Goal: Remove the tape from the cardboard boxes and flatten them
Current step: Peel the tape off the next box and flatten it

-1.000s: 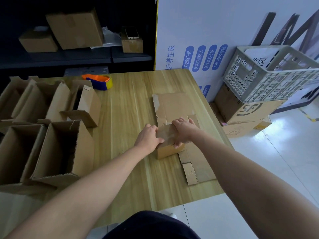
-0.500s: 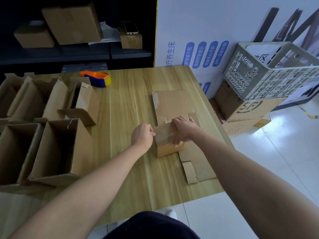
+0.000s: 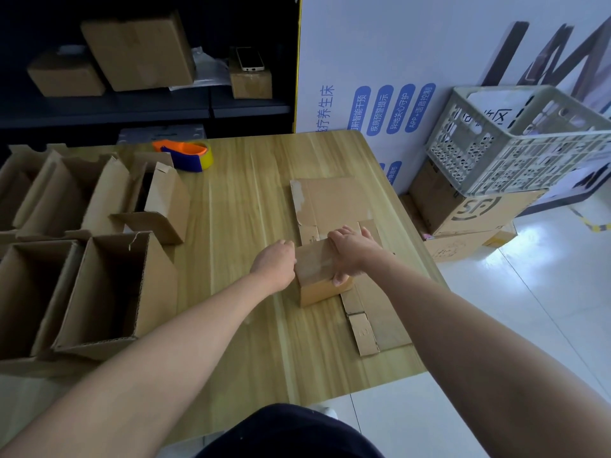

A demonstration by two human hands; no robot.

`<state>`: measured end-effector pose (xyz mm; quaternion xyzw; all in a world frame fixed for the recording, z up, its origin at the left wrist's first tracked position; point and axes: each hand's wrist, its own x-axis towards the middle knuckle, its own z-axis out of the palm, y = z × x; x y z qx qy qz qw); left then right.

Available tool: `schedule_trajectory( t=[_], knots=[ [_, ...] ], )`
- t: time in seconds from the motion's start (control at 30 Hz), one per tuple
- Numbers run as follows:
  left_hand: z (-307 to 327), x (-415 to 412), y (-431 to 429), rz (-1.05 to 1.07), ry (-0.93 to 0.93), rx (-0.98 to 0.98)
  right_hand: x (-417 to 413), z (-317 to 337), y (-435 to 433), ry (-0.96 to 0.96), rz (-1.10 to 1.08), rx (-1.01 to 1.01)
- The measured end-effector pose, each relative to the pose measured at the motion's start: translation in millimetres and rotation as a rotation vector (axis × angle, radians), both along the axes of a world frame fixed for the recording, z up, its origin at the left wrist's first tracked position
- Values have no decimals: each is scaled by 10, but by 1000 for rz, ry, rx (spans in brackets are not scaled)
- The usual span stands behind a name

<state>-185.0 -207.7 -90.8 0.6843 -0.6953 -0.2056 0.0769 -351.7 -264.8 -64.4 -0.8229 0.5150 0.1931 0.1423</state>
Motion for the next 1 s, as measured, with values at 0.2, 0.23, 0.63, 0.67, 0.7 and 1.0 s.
schedule_trajectory(
  t=[0.2, 0.23, 0.63, 0.67, 0.7, 1.0],
  knots=[
    [-105, 35, 86, -231, -21, -259, -7, -10, 13, -8, 1, 4],
    [-103, 47, 76, -206, 34, -245, -7, -12, 10, -14, -4, 10],
    [6, -55, -55, 184, 243, -19, 31, -10, 2, 14, -19, 4],
    [14, -63, -59, 177, 234, -15, 34, -8, 2, 17, -20, 2],
    [10, -73, -60, 171, 219, -10, 34, -8, 5, 16, -21, 0],
    [-2, -19, -14, 10, 400, 119, -17, -23, 36, -3, -19, -8]
  ],
)
